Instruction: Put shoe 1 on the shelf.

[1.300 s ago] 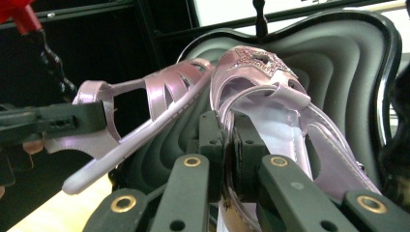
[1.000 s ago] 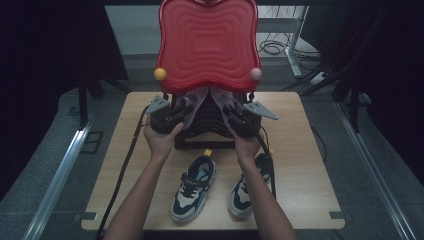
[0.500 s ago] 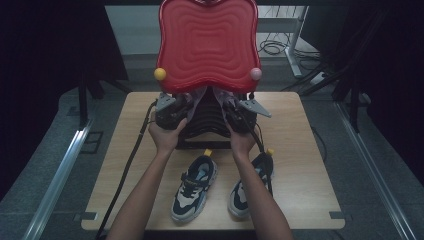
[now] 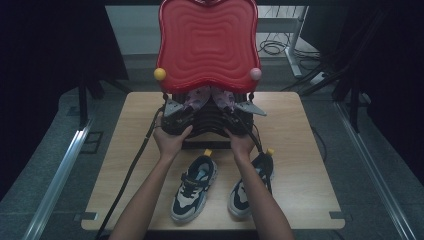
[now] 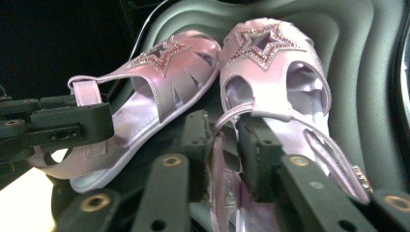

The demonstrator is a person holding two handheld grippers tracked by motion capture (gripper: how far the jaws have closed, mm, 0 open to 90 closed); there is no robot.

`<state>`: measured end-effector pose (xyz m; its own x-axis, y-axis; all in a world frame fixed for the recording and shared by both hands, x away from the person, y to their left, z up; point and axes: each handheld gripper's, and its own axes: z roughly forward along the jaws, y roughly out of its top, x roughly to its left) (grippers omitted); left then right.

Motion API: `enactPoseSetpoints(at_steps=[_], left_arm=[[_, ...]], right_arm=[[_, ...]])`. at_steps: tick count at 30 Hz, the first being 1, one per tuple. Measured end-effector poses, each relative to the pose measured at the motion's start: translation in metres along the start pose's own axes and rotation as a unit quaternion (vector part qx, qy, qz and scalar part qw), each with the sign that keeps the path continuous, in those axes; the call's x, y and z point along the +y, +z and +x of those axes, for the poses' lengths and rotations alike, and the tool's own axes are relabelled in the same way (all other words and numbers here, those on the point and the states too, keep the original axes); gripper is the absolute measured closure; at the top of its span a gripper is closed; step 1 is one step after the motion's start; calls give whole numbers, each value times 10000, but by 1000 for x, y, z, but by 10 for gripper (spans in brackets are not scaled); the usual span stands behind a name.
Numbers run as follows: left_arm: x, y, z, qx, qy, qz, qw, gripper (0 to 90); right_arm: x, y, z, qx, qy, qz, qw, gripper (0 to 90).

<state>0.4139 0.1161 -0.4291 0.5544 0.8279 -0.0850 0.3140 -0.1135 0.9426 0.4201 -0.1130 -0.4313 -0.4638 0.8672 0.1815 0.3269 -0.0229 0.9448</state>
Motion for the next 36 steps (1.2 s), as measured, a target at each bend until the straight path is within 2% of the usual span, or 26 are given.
enactPoseSetpoints(at_steps=[4,6,10,13,15,20,28,36], left_arm=[[0,-1,1,-36,-96,22,9999,661],[0,-5,1,-52,-138,-4,9999,620],[2,-12,-1,-182,-140,36,9997,556],[2,-17,-2,-302,-214,49,9993,522],[3,-20,-2,-333,-233,57,9992,507],[2,-30,-2,-409,-297,92,9987,486],[-1,-53,-2,-506,-153,104,9985,471],[-8,-82,-3,-606,-243,130,9978,470]], right_arm=[[2,-3,-1,63,10,55,10000,673],[2,-5,-1,73,24,91,9999,615],[5,-13,1,44,50,102,9999,547],[7,-19,2,149,122,114,9998,518],[9,-24,3,188,81,92,9997,502],[13,-35,6,249,59,92,9996,497],[13,-59,10,534,-15,89,9985,494],[5,-79,9,782,-187,205,9966,488]])
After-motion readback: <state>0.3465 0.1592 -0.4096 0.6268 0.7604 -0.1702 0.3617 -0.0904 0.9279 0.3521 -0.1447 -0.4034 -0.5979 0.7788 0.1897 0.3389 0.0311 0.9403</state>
